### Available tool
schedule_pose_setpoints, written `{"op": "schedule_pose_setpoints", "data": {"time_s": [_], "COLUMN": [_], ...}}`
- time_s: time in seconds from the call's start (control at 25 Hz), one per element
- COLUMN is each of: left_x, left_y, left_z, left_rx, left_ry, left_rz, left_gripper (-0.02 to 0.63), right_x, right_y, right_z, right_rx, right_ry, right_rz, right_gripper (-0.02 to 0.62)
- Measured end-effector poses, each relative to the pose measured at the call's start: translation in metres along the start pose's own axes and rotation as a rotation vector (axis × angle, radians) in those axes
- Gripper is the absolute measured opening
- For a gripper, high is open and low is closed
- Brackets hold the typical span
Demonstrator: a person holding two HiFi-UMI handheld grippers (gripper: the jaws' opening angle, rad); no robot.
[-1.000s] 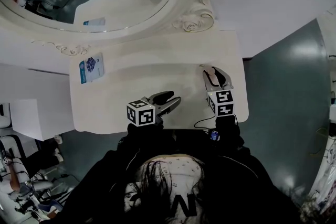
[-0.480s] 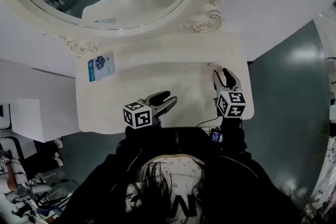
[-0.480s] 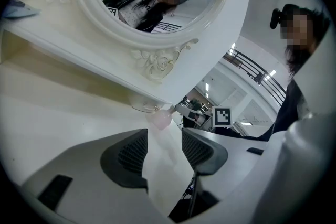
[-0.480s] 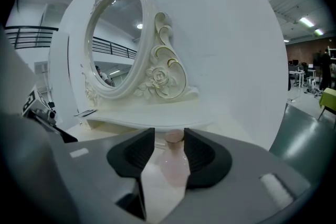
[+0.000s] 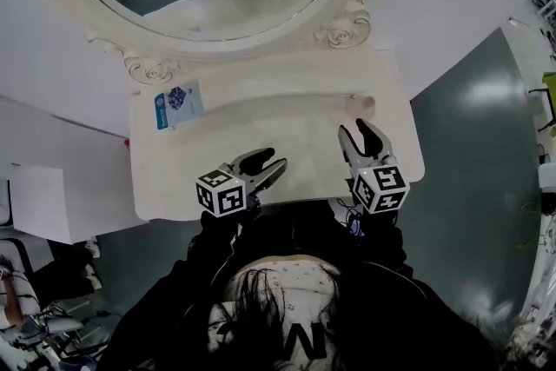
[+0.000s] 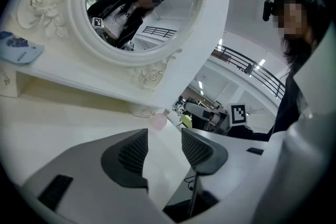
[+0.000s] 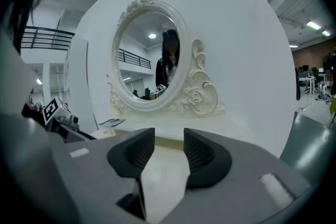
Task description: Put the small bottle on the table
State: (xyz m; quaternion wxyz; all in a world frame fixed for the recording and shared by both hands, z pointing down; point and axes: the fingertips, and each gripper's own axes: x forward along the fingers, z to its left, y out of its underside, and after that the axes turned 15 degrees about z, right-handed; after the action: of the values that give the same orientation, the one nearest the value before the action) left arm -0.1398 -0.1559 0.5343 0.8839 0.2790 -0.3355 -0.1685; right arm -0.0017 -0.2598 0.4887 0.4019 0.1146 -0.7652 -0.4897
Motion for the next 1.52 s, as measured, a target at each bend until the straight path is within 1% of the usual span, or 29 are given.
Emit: {"op": "schedule_pose_setpoints", "data": {"time_s": [0.16,0.52,0.64,0.8,0.88,0.92,1.04,1.16,1.24,1.32,1.4,1.48,1.52], "left_x": [-0.024,-0.084,-0.102,-0.115,-0.115,-0.114,-0.109,-0.105,-0.103,-0.103,-0.104,-0.106,-0.107], "left_y": [0.01,0.048,0.06,0.073,0.081,0.084,0.092,0.099,0.102,0.102,0.099,0.097,0.094], "left_z": [-0.004,-0.022,-0.022,-0.021,-0.022,-0.024,-0.035,-0.045,-0.052,-0.061,-0.071,-0.081,-0.087], "left_rx": [0.051,0.153,0.156,0.124,0.108,0.104,0.105,0.098,0.099,0.11,0.125,0.136,0.139], "left_ry": [0.0,0.026,0.033,0.058,0.073,0.082,0.11,0.12,0.112,0.099,0.088,0.069,0.058], "left_rz": [0.002,0.0,-0.011,-0.039,-0.034,-0.03,-0.021,-0.02,-0.025,-0.037,-0.052,-0.075,-0.091], "left_gripper": [0.199,0.199,0.199,0.199,0.199,0.199,0.199,0.199,0.199,0.198,0.198,0.198,0.196], "right_x": [-0.007,-0.026,-0.034,-0.045,-0.053,-0.057,-0.068,-0.075,-0.08,-0.086,-0.093,-0.102,-0.107], "right_y": [-0.002,0.005,0.012,0.027,0.035,0.038,0.044,0.048,0.049,0.047,0.045,0.046,0.047], "right_z": [0.054,0.152,0.18,0.21,0.22,0.223,0.228,0.232,0.233,0.232,0.233,0.236,0.238], "right_rx": [-0.045,-0.071,-0.081,-0.103,-0.102,-0.102,-0.113,-0.129,-0.136,-0.142,-0.15,-0.165,-0.173], "right_ry": [-0.04,-0.061,-0.053,-0.052,-0.047,-0.042,-0.028,-0.033,-0.043,-0.051,-0.068,-0.093,-0.105], "right_rz": [-0.016,-0.055,-0.061,-0.034,-0.021,-0.016,-0.005,0.006,0.001,-0.017,-0.028,-0.032,-0.034], "right_gripper": [0.169,0.163,0.163,0.161,0.161,0.144,0.141,0.123,0.116,0.071,0.066,0.044,0.043]}}
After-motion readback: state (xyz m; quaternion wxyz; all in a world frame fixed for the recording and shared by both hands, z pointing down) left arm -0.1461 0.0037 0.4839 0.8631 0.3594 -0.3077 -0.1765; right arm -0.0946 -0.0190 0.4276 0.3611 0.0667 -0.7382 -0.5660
